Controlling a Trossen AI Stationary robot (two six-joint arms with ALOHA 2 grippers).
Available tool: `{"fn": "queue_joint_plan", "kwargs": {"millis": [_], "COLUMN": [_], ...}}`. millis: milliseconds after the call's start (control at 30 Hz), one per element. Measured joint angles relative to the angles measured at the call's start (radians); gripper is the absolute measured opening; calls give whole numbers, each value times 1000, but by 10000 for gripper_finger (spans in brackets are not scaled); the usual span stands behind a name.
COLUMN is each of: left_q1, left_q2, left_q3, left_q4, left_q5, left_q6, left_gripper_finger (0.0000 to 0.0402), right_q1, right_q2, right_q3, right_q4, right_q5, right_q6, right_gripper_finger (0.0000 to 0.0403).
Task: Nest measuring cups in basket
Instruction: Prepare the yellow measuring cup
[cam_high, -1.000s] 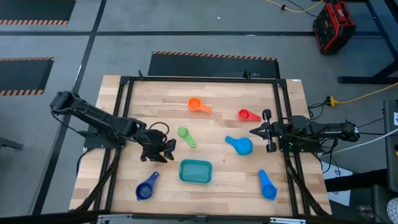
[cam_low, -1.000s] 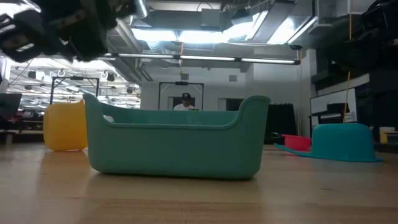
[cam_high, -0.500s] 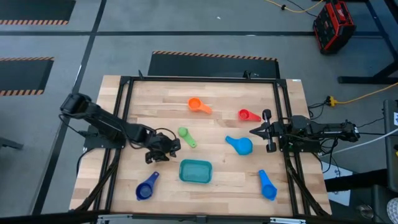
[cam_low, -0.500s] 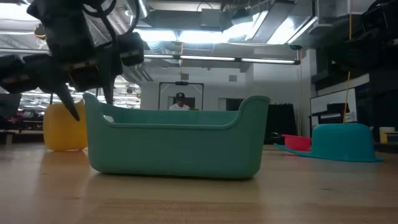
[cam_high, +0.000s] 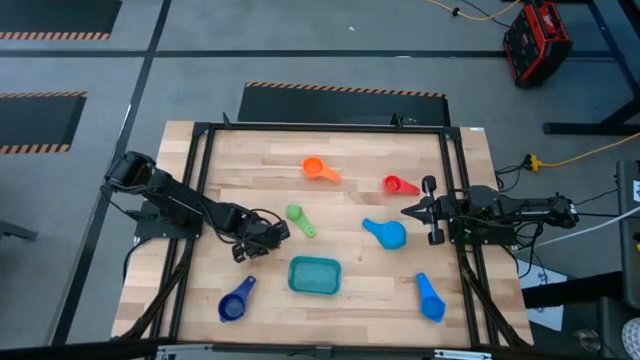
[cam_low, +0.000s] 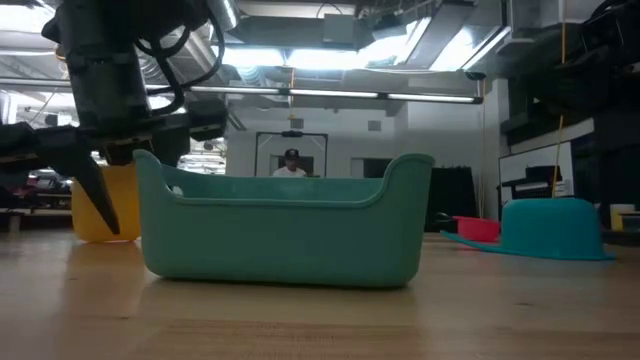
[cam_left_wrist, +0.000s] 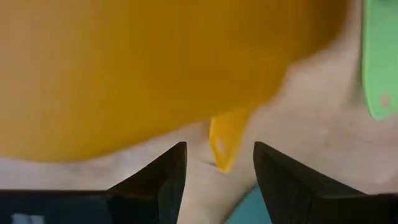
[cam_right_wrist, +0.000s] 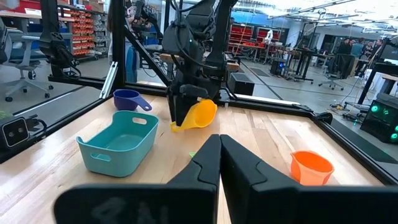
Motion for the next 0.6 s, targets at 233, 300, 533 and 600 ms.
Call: {"fn": "queue_joint_plan", "kwargs": {"millis": [233,300,533,600], "left_q1": [0,0,-1,-1], "left_q2": [0,0,0,0], "left_q3": [0,0,0,0], "left_q4": [-88,-93,-154,-163], "left_q5": [-25,-25,-55,-65], "left_q6": [17,44,121,155], "left_gripper_finger": [176,170,126,111], "right_q1": [0,0,0,0], "right_q2": [0,0,0,0], "right_q3": [0,0,0,0], "right_q4": [0,0,0,0], "right_q5": [0,0,0,0], "right_q6": [0,0,0,0], "right_gripper_finger": [14,14,14,14]}}
